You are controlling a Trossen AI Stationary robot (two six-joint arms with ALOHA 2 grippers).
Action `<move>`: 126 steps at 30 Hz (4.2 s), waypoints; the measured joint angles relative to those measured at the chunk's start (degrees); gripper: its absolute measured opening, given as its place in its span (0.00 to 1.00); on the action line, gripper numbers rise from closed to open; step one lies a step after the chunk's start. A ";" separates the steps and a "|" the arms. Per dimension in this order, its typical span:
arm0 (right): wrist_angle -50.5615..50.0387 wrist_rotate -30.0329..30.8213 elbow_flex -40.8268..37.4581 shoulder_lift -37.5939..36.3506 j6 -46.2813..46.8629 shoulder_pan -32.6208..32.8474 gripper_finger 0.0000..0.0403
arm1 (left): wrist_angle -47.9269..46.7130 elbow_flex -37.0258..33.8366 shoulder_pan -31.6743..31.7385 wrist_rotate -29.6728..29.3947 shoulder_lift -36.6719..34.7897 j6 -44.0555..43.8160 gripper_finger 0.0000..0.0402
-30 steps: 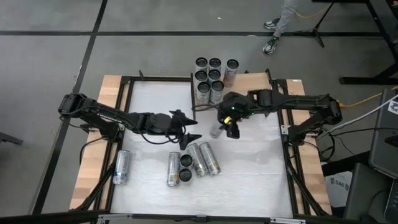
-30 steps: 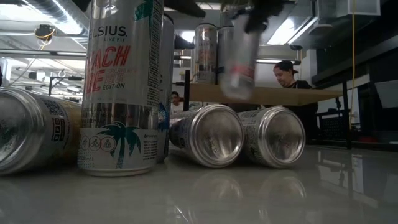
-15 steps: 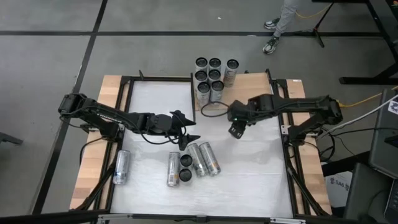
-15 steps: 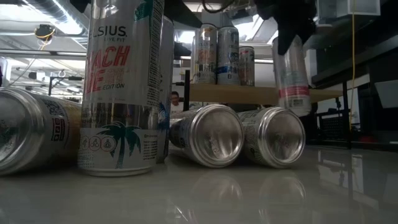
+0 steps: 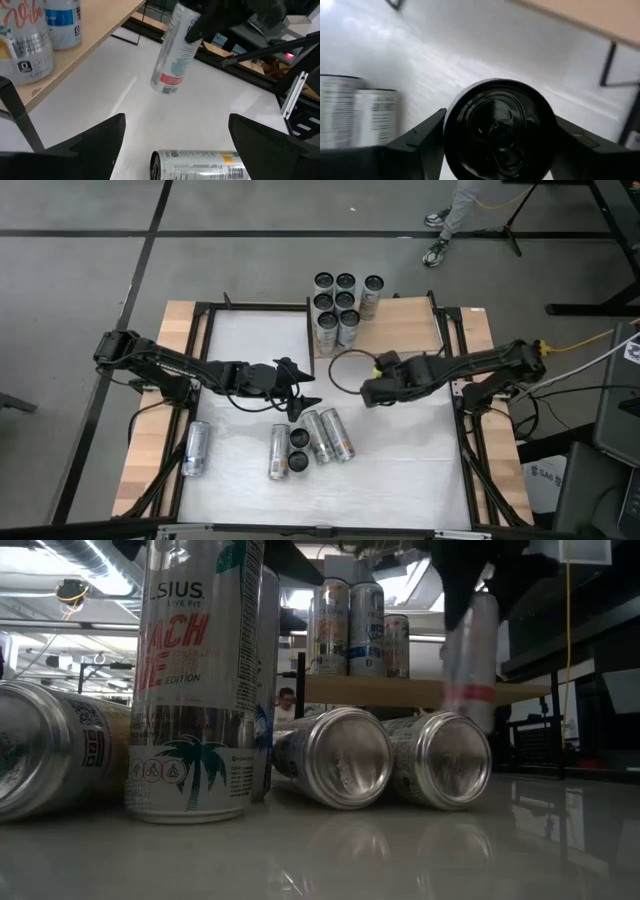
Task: Place canned beverage on shelf
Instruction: Put the pink soda can on the shelf aligned with the other pink soda can
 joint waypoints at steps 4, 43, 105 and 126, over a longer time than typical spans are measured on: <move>-2.62 -1.35 0.00 3.56 2.03 0.52 0.64 | -0.19 0.00 -0.13 0.00 -0.02 0.00 0.87; 1.23 -5.58 -0.04 10.36 1.27 0.41 0.92 | -0.33 0.00 -0.22 0.03 -0.01 -0.01 0.87; 0.30 -19.20 -0.07 0.72 -108.15 0.43 0.98 | -0.72 0.00 -0.24 0.00 0.00 -0.11 0.87; 7.42 -11.94 -8.37 0.87 -107.31 0.41 0.93 | -0.68 0.00 -0.26 -0.50 0.00 -0.09 0.87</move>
